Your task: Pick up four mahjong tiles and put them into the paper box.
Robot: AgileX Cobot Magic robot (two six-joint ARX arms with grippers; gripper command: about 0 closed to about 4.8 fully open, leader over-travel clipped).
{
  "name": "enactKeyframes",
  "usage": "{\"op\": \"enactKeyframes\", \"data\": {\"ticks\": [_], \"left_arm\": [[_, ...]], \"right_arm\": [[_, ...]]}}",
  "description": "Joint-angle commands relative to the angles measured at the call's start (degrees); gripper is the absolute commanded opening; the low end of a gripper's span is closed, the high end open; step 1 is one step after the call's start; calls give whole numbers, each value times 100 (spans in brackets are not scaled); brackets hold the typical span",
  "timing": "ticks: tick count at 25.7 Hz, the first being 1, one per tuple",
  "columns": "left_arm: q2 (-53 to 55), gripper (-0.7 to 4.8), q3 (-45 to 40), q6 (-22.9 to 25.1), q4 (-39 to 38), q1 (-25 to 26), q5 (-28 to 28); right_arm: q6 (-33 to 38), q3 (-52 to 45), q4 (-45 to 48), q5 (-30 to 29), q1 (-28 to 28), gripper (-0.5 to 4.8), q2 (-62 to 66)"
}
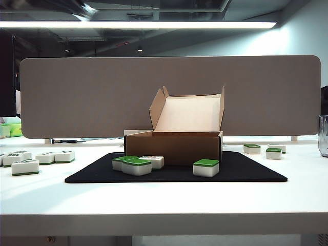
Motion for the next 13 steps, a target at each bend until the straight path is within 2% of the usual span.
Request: {"op": "enactKeyframes", "data": {"ticks": [1, 4, 7, 9, 13], "left_arm": [[614, 19, 286, 31, 72, -315, 9], [1322, 19, 640, 48, 24, -682, -105], [2157, 21, 1325, 448, -514, -1209, -654], [2636, 22, 1753, 472, -844, -1488, -973], [3488, 26, 2583, 472, -1552, -1888, -1172]], "right_arm": [[-15, 4, 26, 4, 0, -1, -63], [-13, 2, -48, 24, 0, -1, -63], [-13, 2, -85, 22, 0, -1, -61], [-13, 2, -109, 24, 2, -1, -61], [-13, 2, -229, 153, 2, -1, -61]]}}
